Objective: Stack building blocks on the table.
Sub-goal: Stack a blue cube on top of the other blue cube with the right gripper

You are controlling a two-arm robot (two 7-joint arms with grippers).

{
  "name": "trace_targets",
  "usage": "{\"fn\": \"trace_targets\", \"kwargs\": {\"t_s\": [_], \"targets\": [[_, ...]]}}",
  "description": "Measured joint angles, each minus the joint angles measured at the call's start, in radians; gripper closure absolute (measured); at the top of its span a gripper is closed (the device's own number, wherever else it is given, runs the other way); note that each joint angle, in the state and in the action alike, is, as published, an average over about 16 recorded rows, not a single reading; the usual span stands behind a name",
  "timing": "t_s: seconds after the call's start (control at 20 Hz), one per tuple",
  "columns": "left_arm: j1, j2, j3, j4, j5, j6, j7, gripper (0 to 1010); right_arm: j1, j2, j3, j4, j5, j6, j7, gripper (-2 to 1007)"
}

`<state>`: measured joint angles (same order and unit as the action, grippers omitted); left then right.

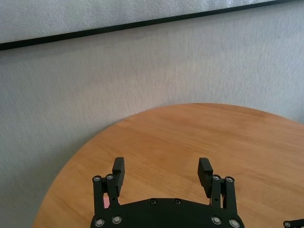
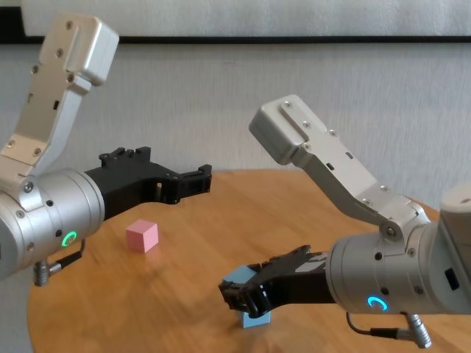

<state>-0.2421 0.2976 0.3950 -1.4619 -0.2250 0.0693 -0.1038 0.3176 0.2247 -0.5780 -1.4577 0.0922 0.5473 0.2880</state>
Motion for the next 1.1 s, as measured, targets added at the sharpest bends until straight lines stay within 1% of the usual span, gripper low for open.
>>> {"fn": "trace_targets", "kwargs": {"t_s": [0.25, 0.45, 0.75, 1.1], "targets": [[0.0, 0.0, 0.0, 0.0, 0.0, 0.0, 0.0, 9, 0.003, -0.006, -0.008, 0.01, -0.021, -0.007, 0.003, 643], [0.0, 0.0, 0.0, 0.0, 0.0, 0.0, 0.0, 8, 0.003, -0.013, -0.006, 0.017, -0.035, -0.007, -0.004, 643], [0.0, 0.0, 0.0, 0.0, 0.0, 0.0, 0.0, 8, -0.001, -0.029, 0.011, 0.024, -0.049, 0.001, -0.019, 643], [0.0, 0.0, 0.0, 0.0, 0.0, 0.0, 0.0, 8, -0.01, -0.051, 0.038, 0.03, -0.056, 0.013, -0.033, 643]]}}
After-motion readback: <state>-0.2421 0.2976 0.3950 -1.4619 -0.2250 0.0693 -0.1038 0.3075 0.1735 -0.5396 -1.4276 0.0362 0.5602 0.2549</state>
